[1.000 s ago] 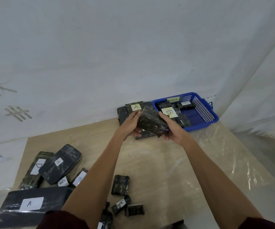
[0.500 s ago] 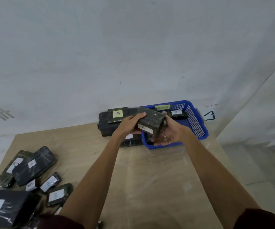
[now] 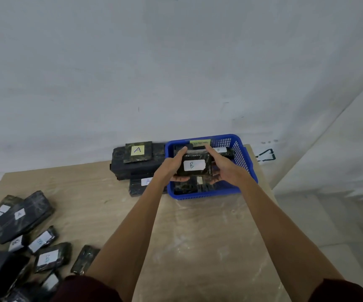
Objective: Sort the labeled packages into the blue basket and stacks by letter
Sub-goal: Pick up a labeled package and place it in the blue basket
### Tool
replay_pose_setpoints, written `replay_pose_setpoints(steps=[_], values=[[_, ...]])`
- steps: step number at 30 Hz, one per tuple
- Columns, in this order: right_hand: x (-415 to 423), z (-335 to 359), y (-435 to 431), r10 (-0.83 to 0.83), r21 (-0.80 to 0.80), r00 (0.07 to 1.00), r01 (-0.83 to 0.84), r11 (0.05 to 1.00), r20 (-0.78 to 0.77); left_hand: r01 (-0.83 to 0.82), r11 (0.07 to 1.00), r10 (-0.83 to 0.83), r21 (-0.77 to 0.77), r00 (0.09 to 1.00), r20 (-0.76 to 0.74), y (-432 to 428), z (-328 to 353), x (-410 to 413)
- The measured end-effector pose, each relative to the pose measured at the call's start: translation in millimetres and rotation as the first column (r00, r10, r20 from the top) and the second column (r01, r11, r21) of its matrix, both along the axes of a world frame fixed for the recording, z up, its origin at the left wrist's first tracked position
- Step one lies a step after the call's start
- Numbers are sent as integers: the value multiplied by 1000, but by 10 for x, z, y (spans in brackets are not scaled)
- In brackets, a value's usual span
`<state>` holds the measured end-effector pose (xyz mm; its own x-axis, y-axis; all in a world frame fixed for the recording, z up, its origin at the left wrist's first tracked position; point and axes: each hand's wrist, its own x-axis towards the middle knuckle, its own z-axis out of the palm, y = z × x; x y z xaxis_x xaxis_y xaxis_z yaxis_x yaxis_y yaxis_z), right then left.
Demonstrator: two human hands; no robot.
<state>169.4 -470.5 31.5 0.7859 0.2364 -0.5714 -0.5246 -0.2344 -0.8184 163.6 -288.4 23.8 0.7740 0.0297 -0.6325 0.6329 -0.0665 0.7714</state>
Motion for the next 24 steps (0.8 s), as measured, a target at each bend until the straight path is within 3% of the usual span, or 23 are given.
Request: replay_pose_setpoints(steps=[4,7,10,12,14,19,24], values=[[40,-197,-181,29,20,997,-31,999,74,77,997,-77,-25,997,-1,-198,10,56],[115,-305,-299,-132,47,985,128,991,108,126,992,-126,4,992,20,-285,-41,127],[226,-453,-469,-331,29,939,330,944,92,117,952,-147,282,985,89,-248,-184,181],[299,-575,-570,-419,-16,901,423,906,109,85,848,-188,522,971,147,-130,-359,224],[369,-733,-628,-455,-96,875,473,876,164,77,744,-212,664,969,125,5,-533,257],[461,-989,-586,-432,-340,857,510,791,281,61,649,-216,758,970,107,137,-739,336],[508,-1214,-593,-430,-395,864,502,769,260,23,633,-232,774,959,162,104,-852,479]])
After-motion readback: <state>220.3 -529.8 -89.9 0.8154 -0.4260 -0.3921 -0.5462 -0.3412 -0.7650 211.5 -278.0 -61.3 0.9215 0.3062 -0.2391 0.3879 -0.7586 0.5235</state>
